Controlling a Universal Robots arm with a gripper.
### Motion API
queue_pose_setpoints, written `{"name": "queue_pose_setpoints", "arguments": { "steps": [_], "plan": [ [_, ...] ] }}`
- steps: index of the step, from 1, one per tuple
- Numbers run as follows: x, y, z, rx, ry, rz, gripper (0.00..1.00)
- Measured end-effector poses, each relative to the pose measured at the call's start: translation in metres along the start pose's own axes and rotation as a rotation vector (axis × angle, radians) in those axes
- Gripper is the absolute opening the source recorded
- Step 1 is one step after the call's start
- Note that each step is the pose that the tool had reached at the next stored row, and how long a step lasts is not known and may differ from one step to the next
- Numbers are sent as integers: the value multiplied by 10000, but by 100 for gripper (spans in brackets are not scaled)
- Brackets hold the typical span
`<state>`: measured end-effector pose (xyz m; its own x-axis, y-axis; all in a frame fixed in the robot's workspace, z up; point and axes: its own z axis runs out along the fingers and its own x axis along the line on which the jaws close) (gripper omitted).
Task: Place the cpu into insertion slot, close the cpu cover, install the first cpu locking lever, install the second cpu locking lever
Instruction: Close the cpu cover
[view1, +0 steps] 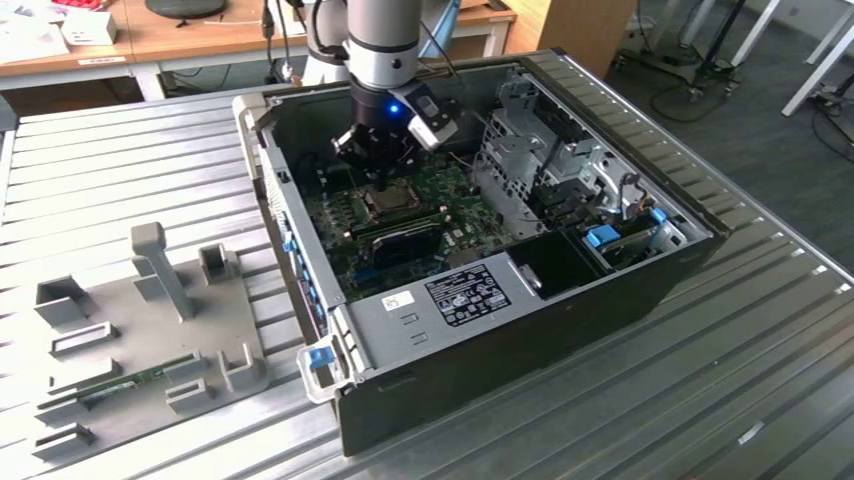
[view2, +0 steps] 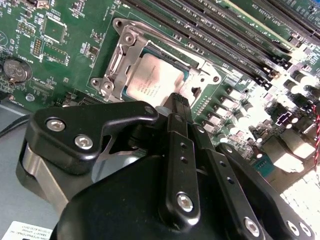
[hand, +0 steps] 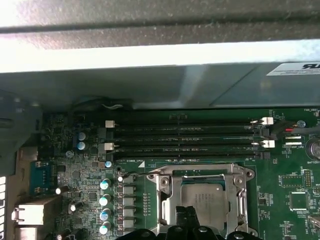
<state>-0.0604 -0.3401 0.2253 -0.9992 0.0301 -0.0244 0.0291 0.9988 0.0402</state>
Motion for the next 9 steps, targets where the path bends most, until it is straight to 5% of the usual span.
{"name": "queue_pose_setpoints", "arguments": {
  "steps": [9],
  "plan": [
    [61, -2, 22, 0, -1, 0, 11]
  ]
}}
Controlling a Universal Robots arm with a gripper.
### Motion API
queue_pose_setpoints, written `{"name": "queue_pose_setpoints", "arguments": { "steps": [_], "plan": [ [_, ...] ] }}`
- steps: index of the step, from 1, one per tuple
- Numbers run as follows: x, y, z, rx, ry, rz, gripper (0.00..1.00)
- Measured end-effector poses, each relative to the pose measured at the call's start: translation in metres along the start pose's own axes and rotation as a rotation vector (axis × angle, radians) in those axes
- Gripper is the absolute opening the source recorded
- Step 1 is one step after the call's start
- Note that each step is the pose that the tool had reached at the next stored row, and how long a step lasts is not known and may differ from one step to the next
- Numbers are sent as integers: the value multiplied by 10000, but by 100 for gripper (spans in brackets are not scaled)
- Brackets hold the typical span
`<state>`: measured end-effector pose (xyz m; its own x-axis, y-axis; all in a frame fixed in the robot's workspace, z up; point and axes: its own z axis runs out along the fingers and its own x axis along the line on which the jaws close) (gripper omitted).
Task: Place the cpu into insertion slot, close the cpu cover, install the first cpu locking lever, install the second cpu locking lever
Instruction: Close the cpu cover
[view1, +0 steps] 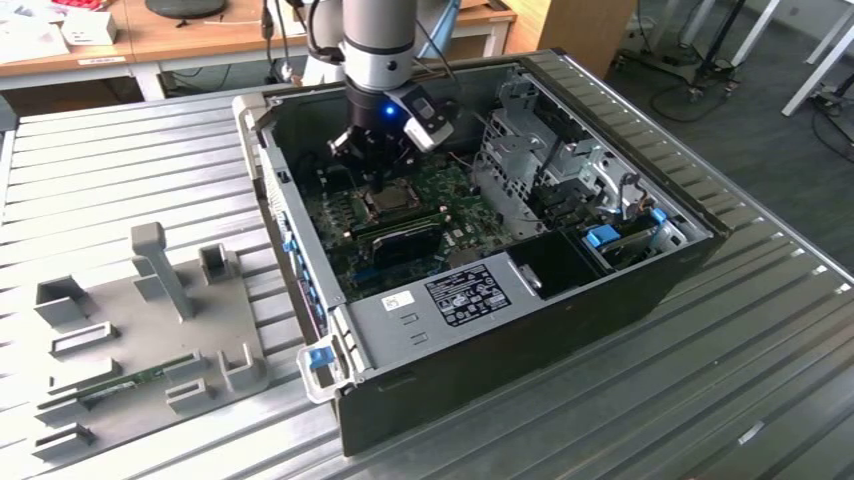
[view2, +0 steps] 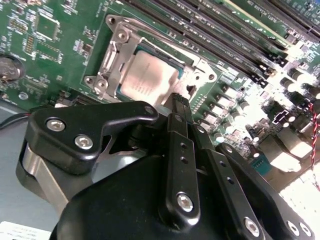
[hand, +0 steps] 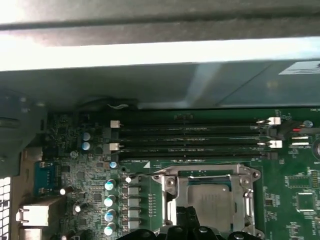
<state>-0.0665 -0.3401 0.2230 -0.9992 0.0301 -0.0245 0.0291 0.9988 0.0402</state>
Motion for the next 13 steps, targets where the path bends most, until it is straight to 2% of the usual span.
{"name": "queue_pose_setpoints", "arguments": {
  "steps": [9, 13],
  "plan": [
    [28, -17, 69, 1, 1, -1, 11],
    [32, -18, 74, 4, 3, -2, 11]
  ]
}}
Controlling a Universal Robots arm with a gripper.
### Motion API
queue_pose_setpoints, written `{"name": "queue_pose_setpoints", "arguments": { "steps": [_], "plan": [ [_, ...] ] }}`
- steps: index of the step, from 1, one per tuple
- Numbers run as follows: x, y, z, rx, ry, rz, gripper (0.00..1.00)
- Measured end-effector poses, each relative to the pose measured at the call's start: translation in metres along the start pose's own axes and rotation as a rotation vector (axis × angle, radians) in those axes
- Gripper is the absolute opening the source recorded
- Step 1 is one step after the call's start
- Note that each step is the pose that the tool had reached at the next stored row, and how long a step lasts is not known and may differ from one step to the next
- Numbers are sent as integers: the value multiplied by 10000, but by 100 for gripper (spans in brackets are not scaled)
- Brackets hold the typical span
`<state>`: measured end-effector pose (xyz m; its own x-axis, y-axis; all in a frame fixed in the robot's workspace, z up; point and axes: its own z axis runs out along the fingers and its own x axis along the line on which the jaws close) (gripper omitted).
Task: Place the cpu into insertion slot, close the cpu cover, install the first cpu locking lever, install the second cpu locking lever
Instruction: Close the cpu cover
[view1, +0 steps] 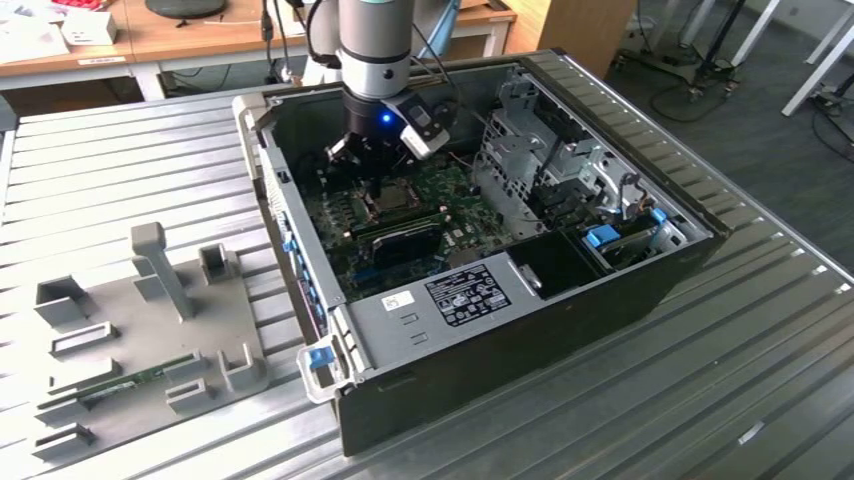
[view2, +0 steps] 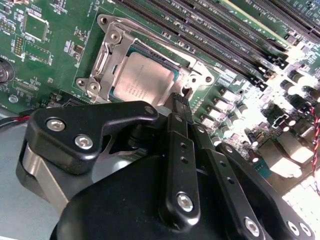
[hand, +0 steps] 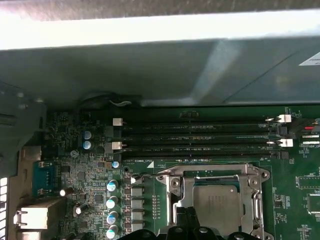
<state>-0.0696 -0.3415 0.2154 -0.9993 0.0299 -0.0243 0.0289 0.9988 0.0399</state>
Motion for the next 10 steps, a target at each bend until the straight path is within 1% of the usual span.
{"name": "queue_pose_setpoints", "arguments": {
  "steps": [3, 7, 10],
  "plan": [
    [1, 0, 3, -2, -1, 1, 11],
    [2, -1, 34, -2, -1, 1, 11],
    [3, -2, 38, 0, 0, 1, 11]
  ]
}}
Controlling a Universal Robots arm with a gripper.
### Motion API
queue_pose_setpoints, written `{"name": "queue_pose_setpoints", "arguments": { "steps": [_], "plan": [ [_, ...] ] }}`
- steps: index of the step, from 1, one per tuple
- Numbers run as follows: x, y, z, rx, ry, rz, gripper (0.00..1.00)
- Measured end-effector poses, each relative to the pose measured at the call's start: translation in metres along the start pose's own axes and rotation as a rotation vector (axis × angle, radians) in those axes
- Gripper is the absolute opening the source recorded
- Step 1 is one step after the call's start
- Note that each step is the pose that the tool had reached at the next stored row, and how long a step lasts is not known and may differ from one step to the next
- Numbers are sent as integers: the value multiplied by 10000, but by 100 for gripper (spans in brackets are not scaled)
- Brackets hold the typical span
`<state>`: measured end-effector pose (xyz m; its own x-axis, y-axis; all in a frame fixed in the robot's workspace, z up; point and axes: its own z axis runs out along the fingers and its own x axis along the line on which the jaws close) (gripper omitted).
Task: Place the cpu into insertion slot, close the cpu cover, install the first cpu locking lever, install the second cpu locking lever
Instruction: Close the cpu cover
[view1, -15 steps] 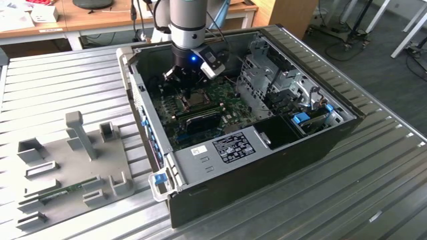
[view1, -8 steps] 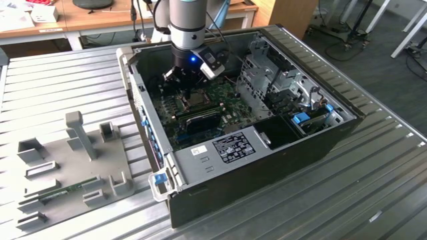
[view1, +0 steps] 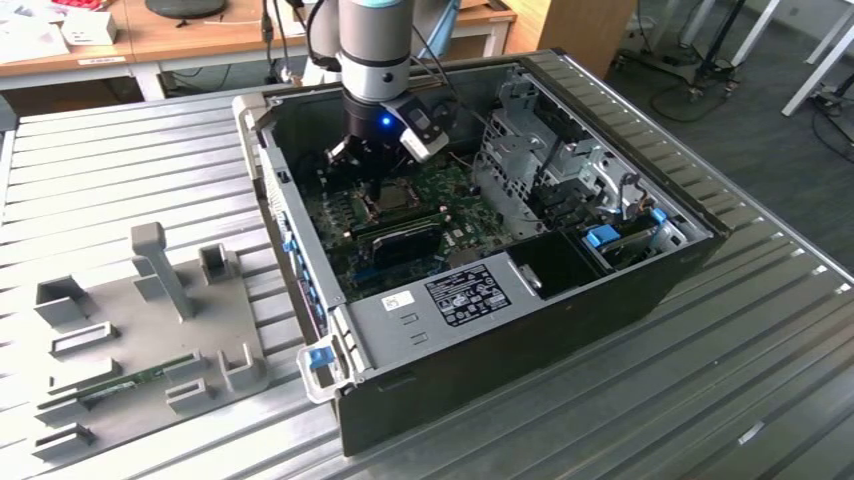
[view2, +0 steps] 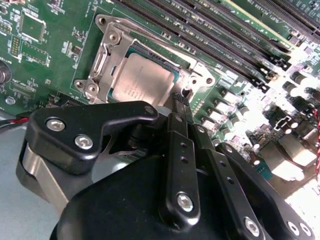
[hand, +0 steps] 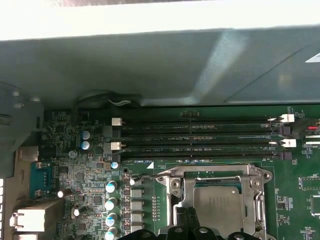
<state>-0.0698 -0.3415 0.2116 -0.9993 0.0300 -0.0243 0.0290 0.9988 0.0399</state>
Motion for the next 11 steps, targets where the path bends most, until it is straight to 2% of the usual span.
{"name": "queue_pose_setpoints", "arguments": {
  "steps": [7, 11],
  "plan": [
    [10, 0, 8, -3, -2, -1, 11],
    [13, -2, 39, -3, -2, 0, 11]
  ]
}}
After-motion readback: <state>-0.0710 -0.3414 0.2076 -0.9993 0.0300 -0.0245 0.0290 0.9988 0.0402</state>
